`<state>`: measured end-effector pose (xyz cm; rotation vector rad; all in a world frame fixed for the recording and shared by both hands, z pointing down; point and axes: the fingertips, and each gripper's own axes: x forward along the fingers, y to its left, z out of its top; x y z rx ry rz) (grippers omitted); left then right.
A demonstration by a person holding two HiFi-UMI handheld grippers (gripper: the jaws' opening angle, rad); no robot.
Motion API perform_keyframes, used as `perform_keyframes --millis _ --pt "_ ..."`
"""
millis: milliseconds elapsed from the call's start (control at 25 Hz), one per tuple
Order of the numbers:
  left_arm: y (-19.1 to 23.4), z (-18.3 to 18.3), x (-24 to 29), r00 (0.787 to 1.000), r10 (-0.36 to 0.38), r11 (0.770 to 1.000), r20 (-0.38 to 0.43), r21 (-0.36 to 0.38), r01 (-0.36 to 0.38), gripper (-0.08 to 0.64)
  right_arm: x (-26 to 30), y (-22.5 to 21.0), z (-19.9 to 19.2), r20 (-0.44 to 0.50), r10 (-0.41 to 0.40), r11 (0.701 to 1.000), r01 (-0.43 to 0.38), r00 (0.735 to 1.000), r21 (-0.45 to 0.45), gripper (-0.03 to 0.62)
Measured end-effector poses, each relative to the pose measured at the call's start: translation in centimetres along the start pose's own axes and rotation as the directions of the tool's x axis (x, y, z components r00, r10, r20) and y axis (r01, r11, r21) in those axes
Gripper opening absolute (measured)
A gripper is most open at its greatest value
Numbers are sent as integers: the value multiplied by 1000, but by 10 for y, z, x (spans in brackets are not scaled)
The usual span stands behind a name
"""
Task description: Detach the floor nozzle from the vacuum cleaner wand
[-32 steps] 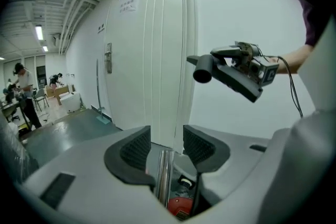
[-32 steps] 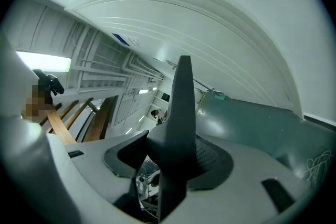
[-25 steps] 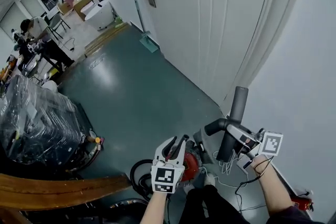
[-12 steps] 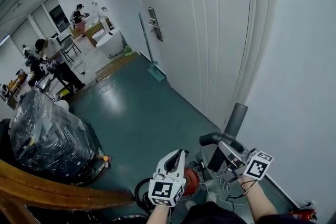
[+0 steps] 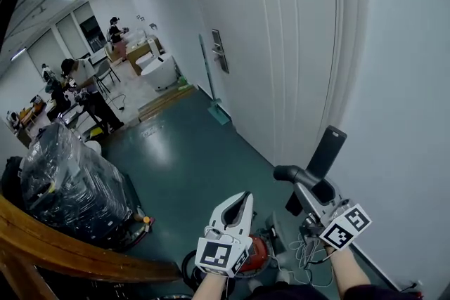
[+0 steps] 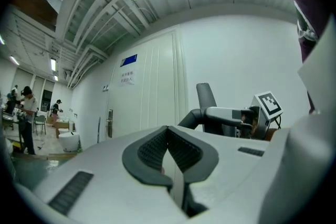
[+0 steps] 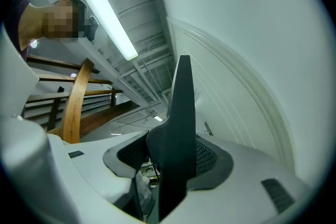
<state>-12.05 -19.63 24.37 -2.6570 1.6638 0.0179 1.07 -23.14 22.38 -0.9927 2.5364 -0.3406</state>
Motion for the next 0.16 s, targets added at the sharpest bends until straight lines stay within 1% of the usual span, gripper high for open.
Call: perform_keyframes --millis 160 --pt "-3 19 -4 999 -7 999 34 40 6 5 -1 10 12 28 4 998 -2 1000 -60 230"
